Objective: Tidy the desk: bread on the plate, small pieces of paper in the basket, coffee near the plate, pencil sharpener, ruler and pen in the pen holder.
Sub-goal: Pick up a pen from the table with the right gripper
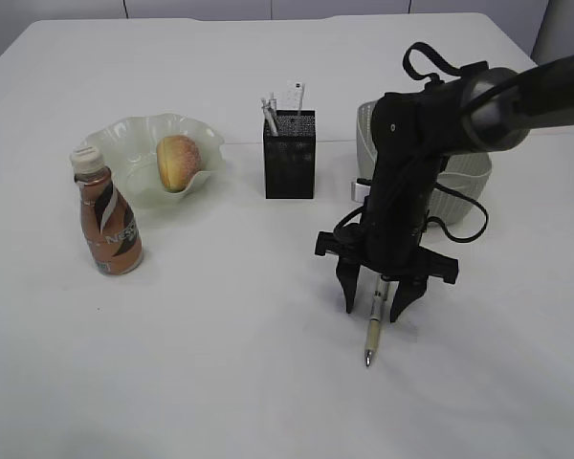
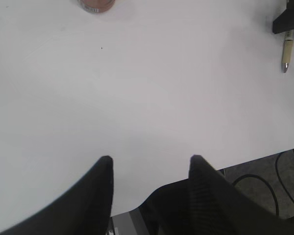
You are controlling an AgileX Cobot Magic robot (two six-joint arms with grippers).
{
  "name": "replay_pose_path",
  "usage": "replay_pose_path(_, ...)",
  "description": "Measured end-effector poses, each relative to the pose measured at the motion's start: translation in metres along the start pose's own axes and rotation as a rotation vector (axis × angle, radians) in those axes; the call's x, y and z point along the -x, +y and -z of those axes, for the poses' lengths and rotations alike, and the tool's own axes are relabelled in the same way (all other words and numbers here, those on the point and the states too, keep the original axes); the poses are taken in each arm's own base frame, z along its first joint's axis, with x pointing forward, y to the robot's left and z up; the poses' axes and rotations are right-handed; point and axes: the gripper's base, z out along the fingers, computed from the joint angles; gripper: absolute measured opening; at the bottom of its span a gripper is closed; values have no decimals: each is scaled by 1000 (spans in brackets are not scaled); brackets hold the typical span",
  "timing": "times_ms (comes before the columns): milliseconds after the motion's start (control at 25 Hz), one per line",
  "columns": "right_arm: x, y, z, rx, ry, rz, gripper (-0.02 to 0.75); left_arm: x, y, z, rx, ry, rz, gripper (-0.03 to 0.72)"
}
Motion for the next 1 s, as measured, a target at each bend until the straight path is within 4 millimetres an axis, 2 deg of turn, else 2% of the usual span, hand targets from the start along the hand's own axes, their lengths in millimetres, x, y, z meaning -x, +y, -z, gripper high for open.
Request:
replay_pose_path(200,-1,1,-1,9,23,-11,447,0,0,0,0,0,0,354)
replay_pose_path(280,-1,1,-1,7,23,-10,424,0,0,0,0,0,0,354)
replay_pose_path(360,-1,0,-1,-9,18,-1,362,0,0,0,0,0,0,351)
replay_pose_path(560,3,-4,-2,-54,-17,29,131,0,0,0,-3,1,1,343)
replay_pose_path(600,4,-5,-3,-63,-20,38,113,0,0,0,-5,1,2,343)
replay_pose_path(720,4,-4,-6,-80,-12,71,83,0,-1,0,-7,1,2,340)
replay_pose_path(1000,5,1,-3,-72,-18,247,79,0,-1,0,-8,1,3,337)
